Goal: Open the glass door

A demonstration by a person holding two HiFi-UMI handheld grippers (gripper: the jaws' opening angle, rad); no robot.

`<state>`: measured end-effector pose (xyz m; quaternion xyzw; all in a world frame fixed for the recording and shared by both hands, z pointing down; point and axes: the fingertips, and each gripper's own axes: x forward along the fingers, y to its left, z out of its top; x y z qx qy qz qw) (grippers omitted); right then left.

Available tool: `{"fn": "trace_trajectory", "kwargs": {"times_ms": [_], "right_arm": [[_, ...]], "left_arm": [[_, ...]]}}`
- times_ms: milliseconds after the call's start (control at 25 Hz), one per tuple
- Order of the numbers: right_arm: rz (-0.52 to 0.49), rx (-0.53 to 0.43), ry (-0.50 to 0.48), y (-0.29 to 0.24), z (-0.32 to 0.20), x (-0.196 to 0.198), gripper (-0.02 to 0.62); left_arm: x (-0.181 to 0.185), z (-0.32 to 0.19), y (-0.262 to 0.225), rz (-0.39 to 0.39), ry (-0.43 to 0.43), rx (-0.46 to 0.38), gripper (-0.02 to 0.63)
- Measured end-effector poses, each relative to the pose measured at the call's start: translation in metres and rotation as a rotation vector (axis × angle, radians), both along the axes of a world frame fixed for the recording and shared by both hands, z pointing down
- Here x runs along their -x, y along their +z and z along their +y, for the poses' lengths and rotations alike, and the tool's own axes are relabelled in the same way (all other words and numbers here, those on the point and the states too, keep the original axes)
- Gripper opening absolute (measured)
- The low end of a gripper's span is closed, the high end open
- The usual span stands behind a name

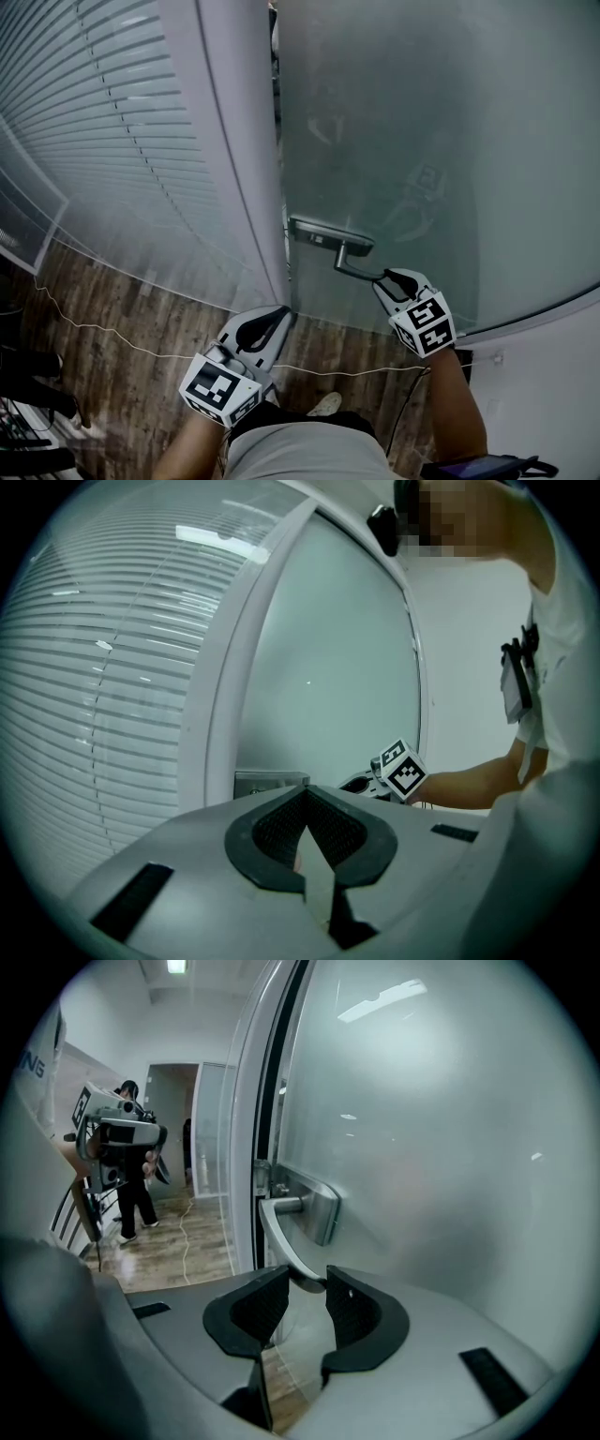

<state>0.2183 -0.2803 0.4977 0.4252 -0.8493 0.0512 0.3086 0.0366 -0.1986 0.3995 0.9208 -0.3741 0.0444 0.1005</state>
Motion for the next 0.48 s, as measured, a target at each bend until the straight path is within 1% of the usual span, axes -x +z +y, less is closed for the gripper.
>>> {"fn": "trace_trajectory", "kwargs": {"times_ms": [480], "right_arm": [[-0.025,-0.044,0.05,0.001,-0.046,-0.011,0.12]], "left_arm": [[-0.001,-0.004,0.0,0.001,-0.013,-0.002,0.0]]}}
